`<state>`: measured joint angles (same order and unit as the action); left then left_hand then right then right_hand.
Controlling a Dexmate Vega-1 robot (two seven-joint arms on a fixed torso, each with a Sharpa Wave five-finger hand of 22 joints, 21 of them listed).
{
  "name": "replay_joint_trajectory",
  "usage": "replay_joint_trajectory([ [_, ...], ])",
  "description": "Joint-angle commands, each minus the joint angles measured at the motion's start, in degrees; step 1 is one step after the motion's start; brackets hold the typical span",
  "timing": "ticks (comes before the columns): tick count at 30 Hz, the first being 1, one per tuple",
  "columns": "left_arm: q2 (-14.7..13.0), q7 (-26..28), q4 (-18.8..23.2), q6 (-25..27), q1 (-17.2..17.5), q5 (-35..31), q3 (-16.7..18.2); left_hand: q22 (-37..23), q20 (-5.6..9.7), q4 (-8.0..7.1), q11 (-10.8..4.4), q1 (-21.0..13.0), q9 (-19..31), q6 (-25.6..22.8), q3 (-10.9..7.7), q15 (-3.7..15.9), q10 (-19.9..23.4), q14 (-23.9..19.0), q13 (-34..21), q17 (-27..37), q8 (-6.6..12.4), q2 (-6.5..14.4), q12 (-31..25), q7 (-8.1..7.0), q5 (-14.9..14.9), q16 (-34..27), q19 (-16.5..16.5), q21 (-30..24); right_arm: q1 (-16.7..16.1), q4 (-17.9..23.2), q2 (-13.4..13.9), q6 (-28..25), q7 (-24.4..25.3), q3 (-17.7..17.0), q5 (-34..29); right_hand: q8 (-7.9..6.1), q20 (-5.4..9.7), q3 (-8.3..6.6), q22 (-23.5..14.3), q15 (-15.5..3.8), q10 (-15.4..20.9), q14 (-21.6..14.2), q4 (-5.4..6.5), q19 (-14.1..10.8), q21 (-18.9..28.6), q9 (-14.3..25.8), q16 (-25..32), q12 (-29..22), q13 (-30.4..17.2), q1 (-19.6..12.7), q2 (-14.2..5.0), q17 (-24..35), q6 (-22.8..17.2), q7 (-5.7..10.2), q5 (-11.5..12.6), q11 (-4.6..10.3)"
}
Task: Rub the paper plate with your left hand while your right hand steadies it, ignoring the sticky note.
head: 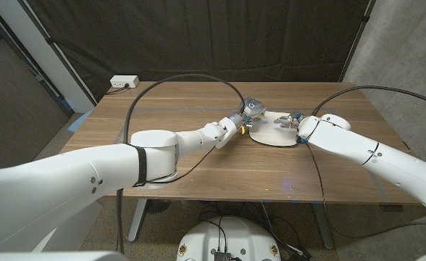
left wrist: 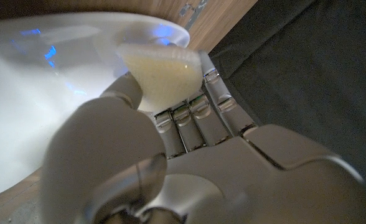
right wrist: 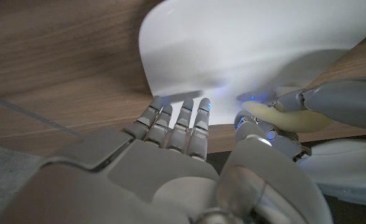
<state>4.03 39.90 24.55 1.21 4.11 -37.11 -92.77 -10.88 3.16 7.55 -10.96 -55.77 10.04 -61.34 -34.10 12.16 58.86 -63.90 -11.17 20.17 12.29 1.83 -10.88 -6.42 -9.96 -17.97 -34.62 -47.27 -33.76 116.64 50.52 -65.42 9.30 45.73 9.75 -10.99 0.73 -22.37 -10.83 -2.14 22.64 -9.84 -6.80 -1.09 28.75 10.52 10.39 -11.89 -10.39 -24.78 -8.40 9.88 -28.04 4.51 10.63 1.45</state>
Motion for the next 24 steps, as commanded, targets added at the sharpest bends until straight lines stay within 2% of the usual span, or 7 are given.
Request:
replay_joint_trajectory([
  [1,3.1,-11.7,0.3,4.6,-1.6,0.0,-1.4,0.0,2.69,-1.7,-0.33,0.6,0.2,4.6,-0.1,0.92,-3.9,2.4,-0.1,0.4,-1.74,2.6,0.7,-0.5,0.0,1.4,2.0,-0.1,-0.6,-0.2,0.7,1.0,-0.2,-0.9,0.5,0.04,0.07,0.37,-0.2,-0.83,0.7,-0.3,0.09,0.0,0.0,0.3,0.2,-0.5,-0.1,0.4,0.13,0.2,-0.1,0.27,-0.2,-0.04],
  [6,3.7,-14.7,0.3,5.0,-2.3,0.0,-1.8,0.3,0.86,-4.05,-0.23,3.0,0.2,17.2,-0.53,0.84,-15.0,6.5,0.0,1.4,-2.52,4.9,1.3,-1.01,0.0,3.2,4.2,0.2,-0.8,-0.6,0.8,1.5,-0.3,-1.2,0.5,0.04,0.07,0.46,-0.2,-0.82,0.7,-0.3,0.15,0.0,0.0,0.3,0.2,-0.5,-0.1,0.5,0.15,0.2,-0.1,0.18,-0.2,-0.02],
  [11,4.0,-15.2,0.3,4.8,-2.7,-0.9,-2.2,0.5,0.82,-5.72,-0.78,7.9,0.4,23.8,2.35,0.51,-20.7,10.1,0.2,1.6,-1.76,-0.3,0.7,-1.59,0.1,4.9,5.1,0.9,-0.9,-1.1,1.1,2.5,-0.6,-1.3,0.4,0.05,0.11,0.52,-0.2,-0.81,0.7,-0.3,0.23,0.0,-0.1,0.3,0.2,-0.5,-0.1,0.6,0.14,0.2,-0.1,0.22,-0.2,-0.02],
  [13,3.9,-14.9,0.3,4.5,-2.7,-0.9,-2.1,0.6,0.68,-5.84,-0.81,8.8,0.5,24.2,3.07,0.46,-21.2,10.7,0.2,1.5,-1.53,-1.9,0.7,-1.94,-0.1,5.1,5.1,1.1,-0.8,-1.3,1.2,2.8,-0.7,-1.3,0.3,0.04,0.09,0.56,-0.2,-0.81,0.7,-0.3,0.24,0.0,-0.1,0.3,0.2,-0.5,-0.1,0.7,0.19,0.2,-0.1,0.18,-0.2,0.03],
  [16,3.8,-14.1,0.3,4.3,-2.6,-1.0,-2.0,0.6,0.54,-5.9,-0.79,9.8,0.4,19.9,3.76,0.66,-20.0,11.1,0.2,1.6,0.19,-3.8,0.1,-3.63,-0.7,5.0,5.1,1.6,-0.8,-1.7,1.2,3.3,-1.0,-1.3,0.2,0.04,0.08,0.59,-0.2,-0.76,0.8,-0.3,0.29,0.0,-0.1,0.3,0.2,-0.5,-0.1,0.7,0.18,0.2,-0.1,0.25,-0.2,-0.06],
  [17,3.8,-13.8,0.3,4.1,-2.6,-1.0,-1.9,0.6,0.49,-5.82,-0.37,10.0,0.3,18.6,3.88,0.65,-19.2,11.2,0.2,1.7,0.47,-4.3,-0.2,-3.4,-0.8,5.0,5.0,1.8,-0.8,-1.8,1.2,3.5,-1.0,-1.4,0.1,0.05,0.08,0.62,-0.2,-0.79,0.8,-0.3,0.3,0.0,-0.1,0.3,0.2,-0.5,-0.1,0.8,0.18,0.2,0.0,0.27,-0.2,-0.16],
  [24,3.3,-10.3,0.3,3.2,-2.6,-0.9,-1.3,0.5,-0.61,-5.57,0.74,11.0,0.2,16.2,4.75,0.36,-18.8,12.5,0.2,1.7,0.18,-7.0,0.0,-5.94,-1.1,5.2,5.5,2.7,-0.4,-3.0,1.4,5.1,-2.2,-1.2,-0.3,0.06,0.09,0.71,-0.2,-0.81,0.7,-0.2,0.43,0.0,-0.1,0.3,0.2,-0.4,-0.2,1.0,0.14,0.3,0.0,0.22,-0.3,-0.08],
])
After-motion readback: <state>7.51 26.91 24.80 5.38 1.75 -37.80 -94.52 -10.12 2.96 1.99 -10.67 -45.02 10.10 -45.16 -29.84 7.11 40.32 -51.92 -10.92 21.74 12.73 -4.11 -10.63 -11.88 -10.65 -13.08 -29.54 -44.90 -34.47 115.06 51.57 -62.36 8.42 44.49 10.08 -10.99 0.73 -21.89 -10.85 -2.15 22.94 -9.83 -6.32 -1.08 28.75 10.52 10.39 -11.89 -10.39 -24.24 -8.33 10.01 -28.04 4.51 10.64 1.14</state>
